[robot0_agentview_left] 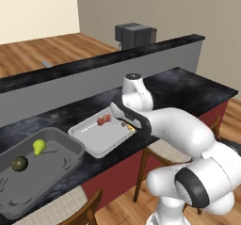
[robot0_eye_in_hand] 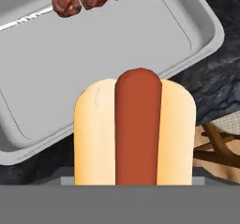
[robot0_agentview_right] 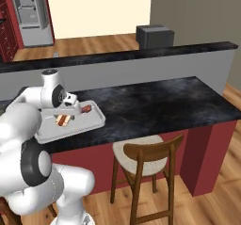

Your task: Place the cold items (pear and squash) from the fridge in one tupperware on the dining counter. Place the warm items (kebab skewer and hot dog) in the stove area in another tupperware.

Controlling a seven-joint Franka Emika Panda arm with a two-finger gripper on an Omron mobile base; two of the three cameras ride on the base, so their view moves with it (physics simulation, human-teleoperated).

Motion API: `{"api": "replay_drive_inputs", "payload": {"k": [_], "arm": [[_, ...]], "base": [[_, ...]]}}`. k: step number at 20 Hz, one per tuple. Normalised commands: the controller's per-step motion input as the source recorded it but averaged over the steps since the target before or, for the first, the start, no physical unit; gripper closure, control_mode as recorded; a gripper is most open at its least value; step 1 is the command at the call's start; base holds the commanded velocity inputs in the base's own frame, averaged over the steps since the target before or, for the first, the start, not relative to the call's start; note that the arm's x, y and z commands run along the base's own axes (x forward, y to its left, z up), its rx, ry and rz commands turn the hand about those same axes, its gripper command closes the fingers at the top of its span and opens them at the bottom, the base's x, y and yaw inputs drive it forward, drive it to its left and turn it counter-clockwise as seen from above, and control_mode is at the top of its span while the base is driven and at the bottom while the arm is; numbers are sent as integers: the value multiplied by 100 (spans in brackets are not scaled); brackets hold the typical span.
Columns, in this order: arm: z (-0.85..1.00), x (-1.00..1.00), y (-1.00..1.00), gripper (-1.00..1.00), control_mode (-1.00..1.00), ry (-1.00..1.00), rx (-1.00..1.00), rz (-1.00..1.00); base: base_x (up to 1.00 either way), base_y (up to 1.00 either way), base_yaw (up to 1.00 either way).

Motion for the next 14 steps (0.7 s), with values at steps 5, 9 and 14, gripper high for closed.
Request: {"api": "replay_drive_inputs", "payload": {"k": [5,9,14], "arm": [[-15,51,0,100,-100,0,4,-46],[-28,46,0,100,-100,0,7,-50],[-46,55,10,100,-100,0,12,-51]], "base": [[0,0,0],[0,0,0],[0,0,0]]}}
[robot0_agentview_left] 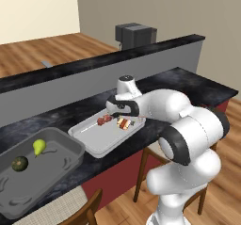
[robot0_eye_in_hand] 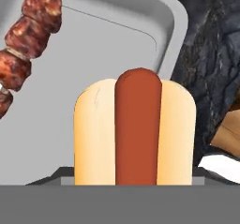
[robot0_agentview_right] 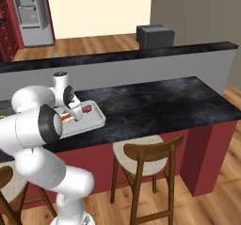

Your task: Place the cold items (pear and squash) from the fridge in one tupperware on the dining counter. Place the warm items (kebab skewer and hot dog) in the stove area in another tupperware.

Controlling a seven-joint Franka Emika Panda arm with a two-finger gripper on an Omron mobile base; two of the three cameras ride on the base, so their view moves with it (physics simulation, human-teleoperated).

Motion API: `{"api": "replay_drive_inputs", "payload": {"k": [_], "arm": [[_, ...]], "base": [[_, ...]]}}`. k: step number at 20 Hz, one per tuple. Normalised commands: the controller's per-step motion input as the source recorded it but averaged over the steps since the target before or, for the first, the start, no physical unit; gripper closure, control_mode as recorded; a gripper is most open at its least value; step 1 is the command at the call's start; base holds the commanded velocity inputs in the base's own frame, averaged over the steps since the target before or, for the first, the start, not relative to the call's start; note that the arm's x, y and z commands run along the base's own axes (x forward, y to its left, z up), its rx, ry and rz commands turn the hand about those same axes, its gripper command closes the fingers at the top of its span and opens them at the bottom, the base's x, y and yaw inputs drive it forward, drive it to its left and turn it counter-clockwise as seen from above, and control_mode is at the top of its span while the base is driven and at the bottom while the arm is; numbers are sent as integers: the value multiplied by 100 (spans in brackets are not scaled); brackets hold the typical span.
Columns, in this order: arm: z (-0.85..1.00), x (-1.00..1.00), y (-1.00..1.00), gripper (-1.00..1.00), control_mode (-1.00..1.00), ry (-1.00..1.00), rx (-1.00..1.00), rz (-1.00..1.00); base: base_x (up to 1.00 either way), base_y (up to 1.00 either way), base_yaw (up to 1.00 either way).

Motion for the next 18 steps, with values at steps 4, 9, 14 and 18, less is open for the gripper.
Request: {"api": "replay_drive_inputs", "payload": {"k": [4,9,14,18], "arm": [[-47,60,49,100,-100,0,7,-44],[-48,59,71,100,-100,0,1,-40],[-66,53,22,100,-100,0,3,-33],[-62,38,0,100,-100,0,7,-26]], "base": [[0,0,0],[0,0,0],[0,0,0],[0,0,0]]}}
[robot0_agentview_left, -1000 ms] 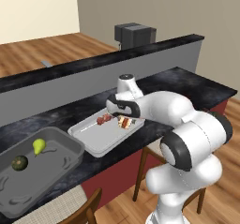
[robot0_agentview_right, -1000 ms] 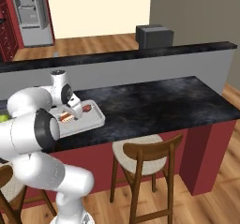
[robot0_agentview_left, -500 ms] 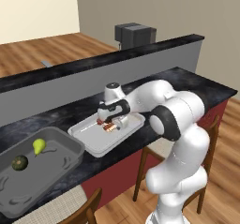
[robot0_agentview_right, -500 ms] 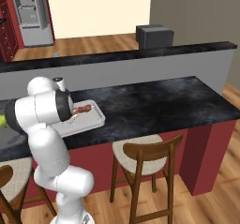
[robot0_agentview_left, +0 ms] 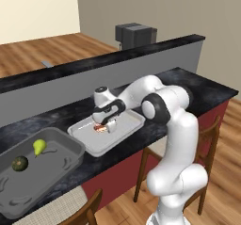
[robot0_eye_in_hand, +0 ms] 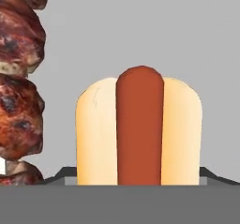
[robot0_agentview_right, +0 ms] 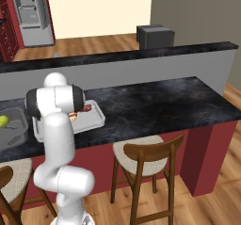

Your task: Place the cold items (pear and squash) from the fridge in one tupperware on the dining counter. Place the warm items (kebab skewer and hot dog) in the stove area in another tupperware.

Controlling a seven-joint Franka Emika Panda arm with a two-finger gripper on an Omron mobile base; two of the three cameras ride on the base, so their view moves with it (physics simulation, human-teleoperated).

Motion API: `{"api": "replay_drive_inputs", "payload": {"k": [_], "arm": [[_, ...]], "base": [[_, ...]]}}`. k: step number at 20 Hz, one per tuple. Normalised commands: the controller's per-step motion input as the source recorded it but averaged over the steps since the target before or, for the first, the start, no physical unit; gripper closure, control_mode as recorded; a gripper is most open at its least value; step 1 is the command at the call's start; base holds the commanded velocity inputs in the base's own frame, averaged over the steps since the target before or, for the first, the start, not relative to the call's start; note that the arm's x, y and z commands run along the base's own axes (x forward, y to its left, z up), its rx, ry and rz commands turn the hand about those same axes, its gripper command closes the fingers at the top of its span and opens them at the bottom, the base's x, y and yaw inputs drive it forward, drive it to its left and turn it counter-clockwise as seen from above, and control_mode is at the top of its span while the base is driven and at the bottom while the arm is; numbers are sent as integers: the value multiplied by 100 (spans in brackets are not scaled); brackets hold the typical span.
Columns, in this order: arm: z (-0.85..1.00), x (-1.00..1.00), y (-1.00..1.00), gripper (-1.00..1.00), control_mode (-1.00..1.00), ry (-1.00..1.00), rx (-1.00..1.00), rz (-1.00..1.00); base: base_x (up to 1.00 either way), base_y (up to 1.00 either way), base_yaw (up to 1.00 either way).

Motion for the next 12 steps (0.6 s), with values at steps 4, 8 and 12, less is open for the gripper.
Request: {"api": "replay_drive_inputs", "payload": {"k": [4,8,12], "arm": [[-25,-7,-23,-100,-100,-1,14,-24],[2,-24,-76,-100,-100,-7,32,-19],[28,-24,-24,-100,-100,-14,22,-18]], "base": [[0,0,0],[0,0,0],[0,0,0]]}}
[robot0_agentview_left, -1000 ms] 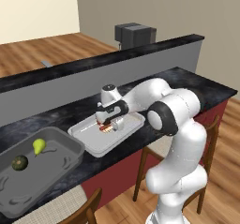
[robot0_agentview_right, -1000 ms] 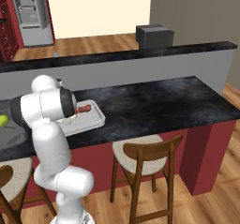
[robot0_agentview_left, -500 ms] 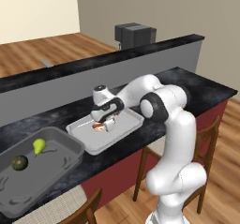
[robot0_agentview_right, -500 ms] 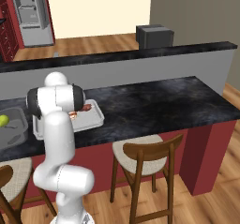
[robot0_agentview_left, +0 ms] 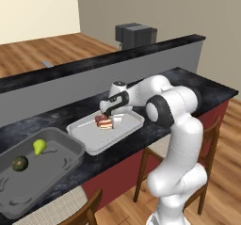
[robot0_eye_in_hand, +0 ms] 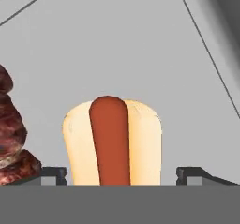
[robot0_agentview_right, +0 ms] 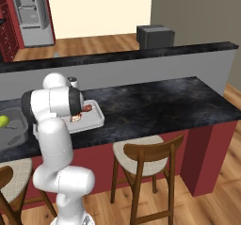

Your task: Place the cold items (pear and squash) from the fridge in one tupperware on the dining counter. Place the warm items (kebab skewer and hot dog) in the stove area in another tupperware.

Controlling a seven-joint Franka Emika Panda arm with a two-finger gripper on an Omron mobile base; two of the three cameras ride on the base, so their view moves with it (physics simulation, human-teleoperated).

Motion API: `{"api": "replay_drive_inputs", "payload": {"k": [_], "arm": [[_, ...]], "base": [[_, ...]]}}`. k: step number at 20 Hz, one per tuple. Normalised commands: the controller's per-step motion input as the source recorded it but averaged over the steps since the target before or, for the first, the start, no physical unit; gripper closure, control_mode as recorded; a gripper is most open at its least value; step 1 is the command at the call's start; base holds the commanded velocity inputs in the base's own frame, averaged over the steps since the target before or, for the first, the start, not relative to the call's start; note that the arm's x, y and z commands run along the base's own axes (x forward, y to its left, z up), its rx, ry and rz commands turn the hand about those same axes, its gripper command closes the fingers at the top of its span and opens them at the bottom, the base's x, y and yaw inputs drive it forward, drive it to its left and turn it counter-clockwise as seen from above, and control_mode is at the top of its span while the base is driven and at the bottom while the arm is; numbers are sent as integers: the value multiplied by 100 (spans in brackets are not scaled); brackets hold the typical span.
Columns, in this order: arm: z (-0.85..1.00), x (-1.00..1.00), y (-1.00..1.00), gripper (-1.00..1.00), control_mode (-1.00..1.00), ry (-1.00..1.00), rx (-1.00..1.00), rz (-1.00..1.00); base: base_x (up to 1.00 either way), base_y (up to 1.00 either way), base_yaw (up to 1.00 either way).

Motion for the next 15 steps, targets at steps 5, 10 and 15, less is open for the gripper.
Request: {"api": "replay_drive_inputs", "payload": {"k": [5,10,15], "arm": [[59,-42,-3,-100,-100,-23,20,-22],[100,-74,-37,-100,-100,-7,18,-12],[100,-92,-97,-100,-100,0,6,-11]], "base": [[0,0,0],[0,0,0],[0,0,0]]}}
